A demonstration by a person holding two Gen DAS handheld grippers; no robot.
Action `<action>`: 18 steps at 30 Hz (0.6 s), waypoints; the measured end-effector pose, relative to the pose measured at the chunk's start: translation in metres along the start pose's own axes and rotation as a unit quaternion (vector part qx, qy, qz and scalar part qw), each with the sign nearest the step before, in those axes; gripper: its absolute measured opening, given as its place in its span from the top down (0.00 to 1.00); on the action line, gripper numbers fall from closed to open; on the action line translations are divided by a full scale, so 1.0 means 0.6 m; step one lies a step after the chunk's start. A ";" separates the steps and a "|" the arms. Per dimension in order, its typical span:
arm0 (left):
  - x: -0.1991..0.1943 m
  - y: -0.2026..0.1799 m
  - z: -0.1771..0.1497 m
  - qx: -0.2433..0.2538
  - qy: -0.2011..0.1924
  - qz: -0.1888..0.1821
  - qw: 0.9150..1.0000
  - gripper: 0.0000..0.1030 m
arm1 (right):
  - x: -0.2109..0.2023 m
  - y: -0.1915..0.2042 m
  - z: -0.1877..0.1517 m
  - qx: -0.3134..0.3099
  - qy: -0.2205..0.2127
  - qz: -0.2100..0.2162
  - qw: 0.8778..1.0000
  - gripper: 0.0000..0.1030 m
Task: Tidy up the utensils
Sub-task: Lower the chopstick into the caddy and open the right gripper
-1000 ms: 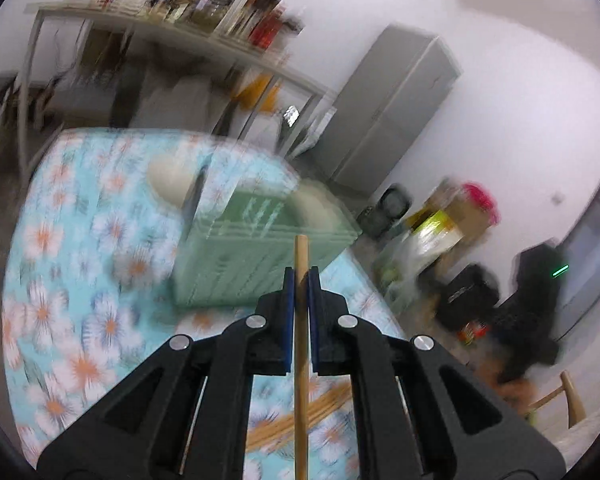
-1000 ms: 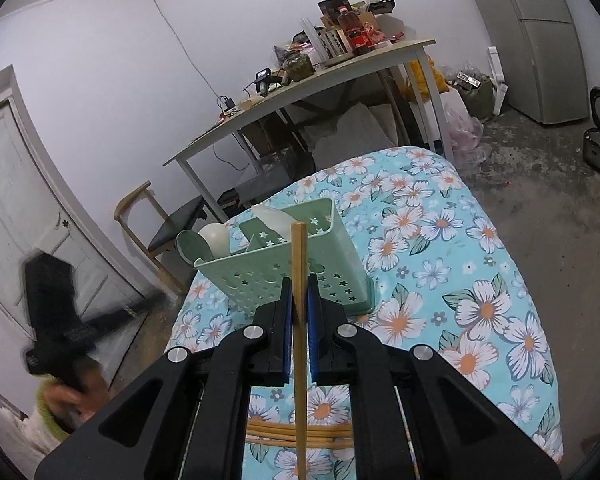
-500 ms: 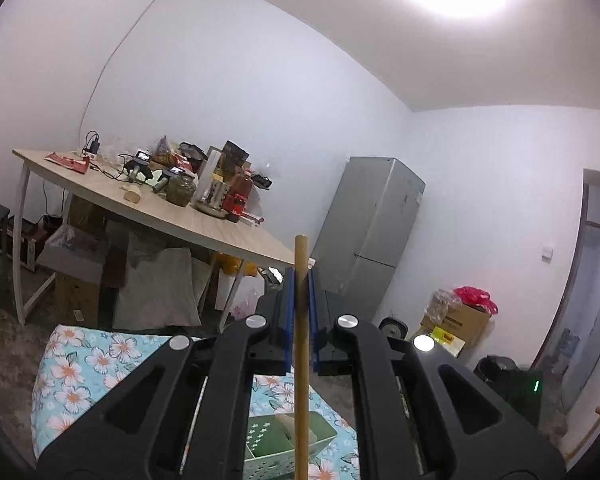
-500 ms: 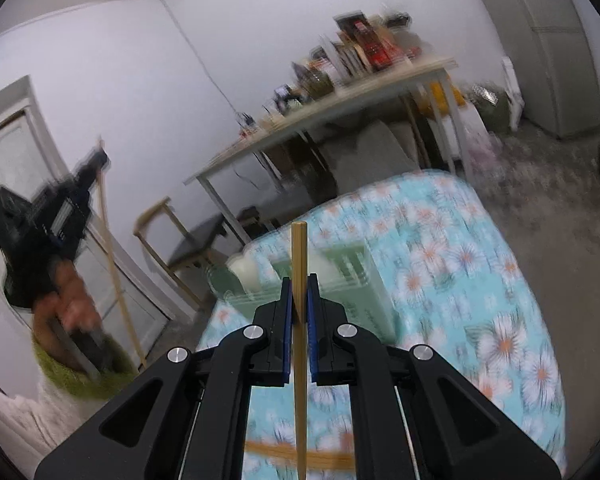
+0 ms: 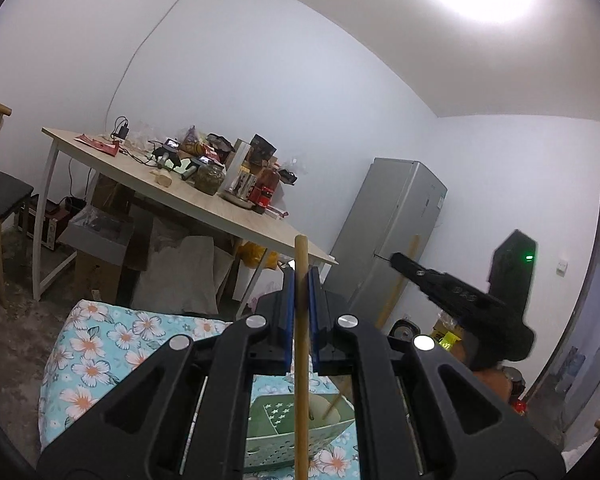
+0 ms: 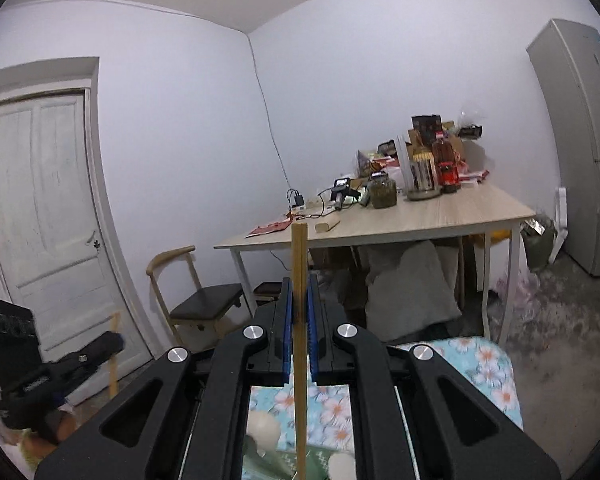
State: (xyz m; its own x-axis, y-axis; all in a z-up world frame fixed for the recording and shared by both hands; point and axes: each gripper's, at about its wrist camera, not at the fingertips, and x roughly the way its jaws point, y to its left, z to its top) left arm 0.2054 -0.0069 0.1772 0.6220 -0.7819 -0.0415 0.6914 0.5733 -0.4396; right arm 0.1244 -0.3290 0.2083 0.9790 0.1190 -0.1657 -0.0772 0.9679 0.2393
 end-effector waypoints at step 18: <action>0.014 0.017 0.006 -0.017 -0.007 -0.022 1.000 0.95 | 0.051 -0.055 -0.116 0.024 0.090 -0.030 0.995 0.50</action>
State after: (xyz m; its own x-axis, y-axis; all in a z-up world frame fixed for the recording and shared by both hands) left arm 0.2190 -0.0070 0.1756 0.5960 -0.8029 -0.0096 0.7059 0.5296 -0.4703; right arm 0.1437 -0.3421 0.1286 0.9316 0.1036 -0.3484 -0.0070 0.9634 0.2679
